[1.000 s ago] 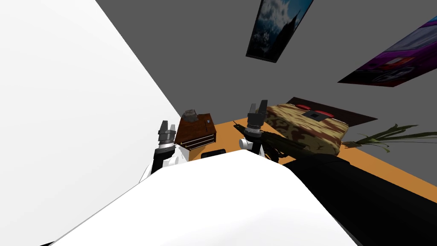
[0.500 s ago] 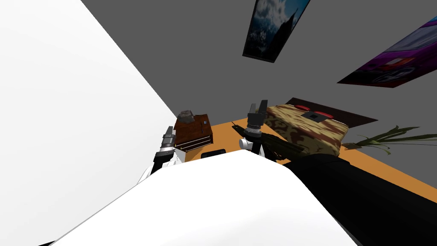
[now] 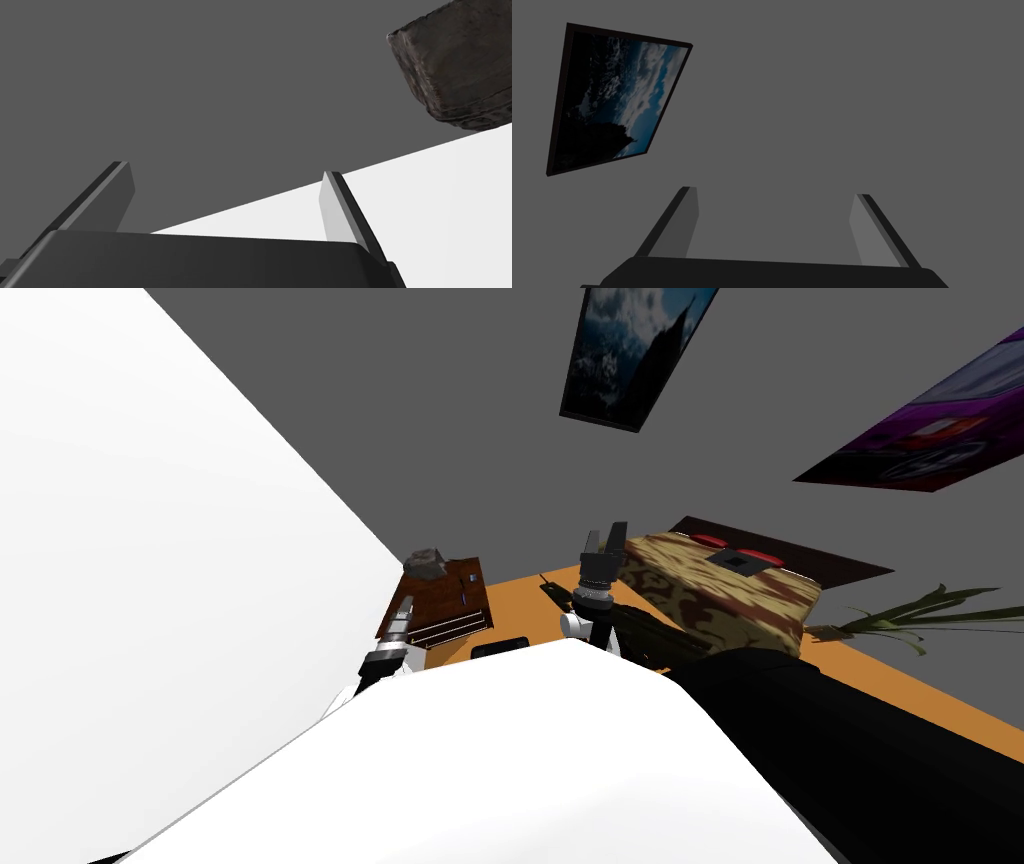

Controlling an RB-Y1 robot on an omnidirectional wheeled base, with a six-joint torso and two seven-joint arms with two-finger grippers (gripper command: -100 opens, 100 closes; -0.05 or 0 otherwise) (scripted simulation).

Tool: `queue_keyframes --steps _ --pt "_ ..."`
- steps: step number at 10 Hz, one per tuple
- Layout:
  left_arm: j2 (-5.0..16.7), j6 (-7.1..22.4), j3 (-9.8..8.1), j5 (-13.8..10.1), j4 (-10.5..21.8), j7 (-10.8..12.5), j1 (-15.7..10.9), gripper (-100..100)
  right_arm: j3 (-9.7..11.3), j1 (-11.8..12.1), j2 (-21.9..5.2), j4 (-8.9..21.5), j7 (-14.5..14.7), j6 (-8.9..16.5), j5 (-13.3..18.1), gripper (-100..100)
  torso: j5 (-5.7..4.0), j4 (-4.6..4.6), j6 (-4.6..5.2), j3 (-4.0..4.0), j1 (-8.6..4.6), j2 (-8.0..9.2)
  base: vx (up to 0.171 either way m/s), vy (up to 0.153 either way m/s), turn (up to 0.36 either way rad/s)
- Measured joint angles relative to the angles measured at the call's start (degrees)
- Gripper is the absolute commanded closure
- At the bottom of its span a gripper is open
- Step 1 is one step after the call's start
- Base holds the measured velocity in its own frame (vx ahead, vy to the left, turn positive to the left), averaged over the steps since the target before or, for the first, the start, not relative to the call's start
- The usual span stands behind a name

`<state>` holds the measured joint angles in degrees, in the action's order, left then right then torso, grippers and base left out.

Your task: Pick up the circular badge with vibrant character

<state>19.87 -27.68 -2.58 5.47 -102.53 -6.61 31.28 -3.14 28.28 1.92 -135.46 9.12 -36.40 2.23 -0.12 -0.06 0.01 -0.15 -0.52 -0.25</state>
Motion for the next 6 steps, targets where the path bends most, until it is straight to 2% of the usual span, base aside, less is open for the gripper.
queue_keyframes --steps 3,6 --pt "3.0 1.8 0.02 1.4 3.2 -1.6 1.2 -100 0.0 0.0 0.0 0.0 0.0 0.0 0.0 0 -0.02 -0.02 0.0 -0.05 -0.02 -0.1 0.082 -0.143 0.002" --pt "4.6 1.3 0.23 2.6 8.3 -3.2 1.4 -100 0.0 0.0 0.0 0.0 0.0 0.0 0.0 0 0.02 0.0 -0.01 0.0 0.19 0.01 0.069 -0.122 -0.009"
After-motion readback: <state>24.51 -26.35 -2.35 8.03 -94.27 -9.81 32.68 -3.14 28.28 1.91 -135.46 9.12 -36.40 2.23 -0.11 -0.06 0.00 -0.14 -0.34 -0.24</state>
